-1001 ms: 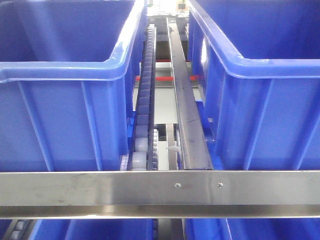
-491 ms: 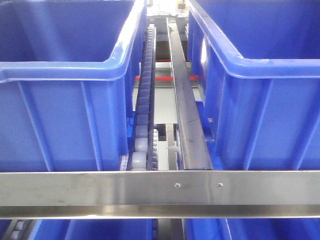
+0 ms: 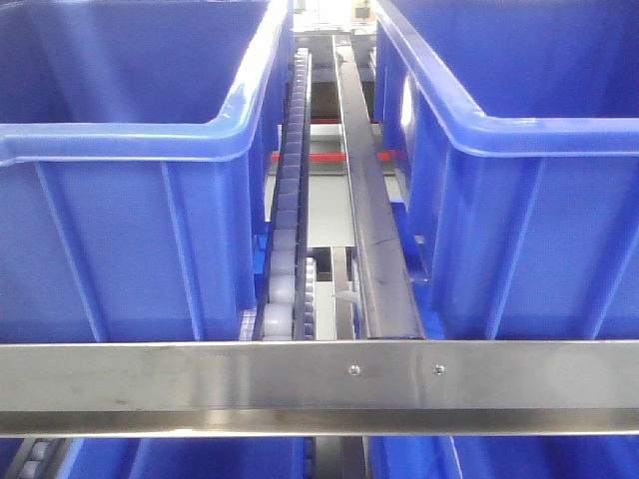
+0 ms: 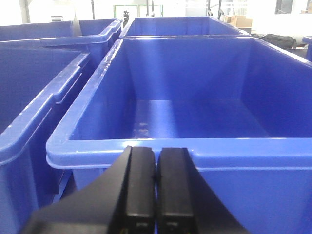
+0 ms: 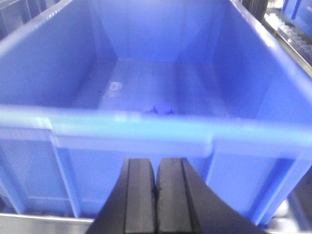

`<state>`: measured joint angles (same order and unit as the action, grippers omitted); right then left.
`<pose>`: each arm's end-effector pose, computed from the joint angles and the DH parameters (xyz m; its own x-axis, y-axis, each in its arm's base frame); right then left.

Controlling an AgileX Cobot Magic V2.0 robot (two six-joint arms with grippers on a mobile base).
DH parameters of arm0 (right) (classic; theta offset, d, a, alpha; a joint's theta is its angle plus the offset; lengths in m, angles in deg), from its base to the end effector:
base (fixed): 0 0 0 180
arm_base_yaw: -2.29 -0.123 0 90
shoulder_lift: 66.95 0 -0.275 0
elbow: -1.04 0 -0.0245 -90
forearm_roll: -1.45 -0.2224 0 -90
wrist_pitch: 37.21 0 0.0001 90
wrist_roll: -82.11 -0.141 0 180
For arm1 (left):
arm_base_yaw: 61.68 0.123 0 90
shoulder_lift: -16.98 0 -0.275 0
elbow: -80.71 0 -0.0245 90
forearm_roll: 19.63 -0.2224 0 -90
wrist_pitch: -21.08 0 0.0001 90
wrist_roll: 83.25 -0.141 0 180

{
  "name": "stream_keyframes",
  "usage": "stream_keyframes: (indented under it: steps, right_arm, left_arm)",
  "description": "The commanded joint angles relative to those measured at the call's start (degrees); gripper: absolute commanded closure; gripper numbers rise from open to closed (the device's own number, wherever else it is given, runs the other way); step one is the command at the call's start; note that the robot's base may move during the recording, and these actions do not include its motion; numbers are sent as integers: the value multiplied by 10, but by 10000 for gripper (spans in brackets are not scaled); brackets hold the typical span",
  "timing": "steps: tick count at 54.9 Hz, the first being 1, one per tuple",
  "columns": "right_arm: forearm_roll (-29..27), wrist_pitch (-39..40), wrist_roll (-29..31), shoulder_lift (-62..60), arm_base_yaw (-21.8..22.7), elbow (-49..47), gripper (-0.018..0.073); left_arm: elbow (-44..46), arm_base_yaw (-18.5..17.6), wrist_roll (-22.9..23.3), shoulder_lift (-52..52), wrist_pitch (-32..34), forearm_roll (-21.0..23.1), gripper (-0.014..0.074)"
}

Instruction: Pick and sort blue part to right shelf

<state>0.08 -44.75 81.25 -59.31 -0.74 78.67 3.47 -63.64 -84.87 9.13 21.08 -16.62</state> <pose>0.0877 0.0051 0.1953 -0.0510 0.0361 -0.9980 -0.0541 0.9978 0.0388 0.0875 -0.0030 0.2160 0.0847 -0.0272 -0.9960 0.0363 0.9990 -0.0242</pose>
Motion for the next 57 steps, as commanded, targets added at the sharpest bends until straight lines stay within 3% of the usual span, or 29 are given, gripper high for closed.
stream_keyframes:
  steps: [1,57]
  right_arm:
    - [-3,67,-15,-12,4,6,517]
    - [-3,55,-15,-12,4,5,517]
  left_arm:
    - [-18,-4,-1,13,51,1,471]
    - [-18,-4,-1,13,51,1,471]
